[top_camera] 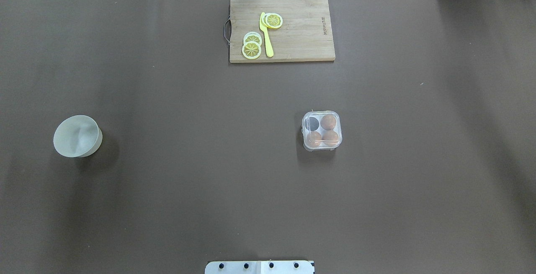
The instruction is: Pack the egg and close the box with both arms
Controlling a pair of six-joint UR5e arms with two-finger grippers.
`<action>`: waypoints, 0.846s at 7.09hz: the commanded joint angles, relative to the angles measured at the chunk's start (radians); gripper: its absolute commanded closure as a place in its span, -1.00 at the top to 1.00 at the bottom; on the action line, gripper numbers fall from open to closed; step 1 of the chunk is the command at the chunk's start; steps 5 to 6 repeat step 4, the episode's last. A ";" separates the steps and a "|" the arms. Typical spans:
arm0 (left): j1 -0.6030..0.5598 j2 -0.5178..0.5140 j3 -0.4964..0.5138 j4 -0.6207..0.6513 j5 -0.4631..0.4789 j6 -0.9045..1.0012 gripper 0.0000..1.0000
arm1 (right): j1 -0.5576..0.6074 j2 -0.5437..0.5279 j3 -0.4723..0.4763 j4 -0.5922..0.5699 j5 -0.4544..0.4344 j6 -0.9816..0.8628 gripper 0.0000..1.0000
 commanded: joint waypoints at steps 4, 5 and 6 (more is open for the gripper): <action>0.002 -0.002 0.010 -0.005 0.000 0.000 0.96 | 0.024 -0.024 -0.047 0.004 -0.018 -0.055 1.00; 0.002 -0.002 0.010 -0.005 0.000 0.000 0.96 | 0.024 -0.024 -0.047 0.004 -0.018 -0.055 1.00; 0.002 -0.002 0.010 -0.005 0.000 0.000 0.96 | 0.024 -0.024 -0.047 0.004 -0.018 -0.055 1.00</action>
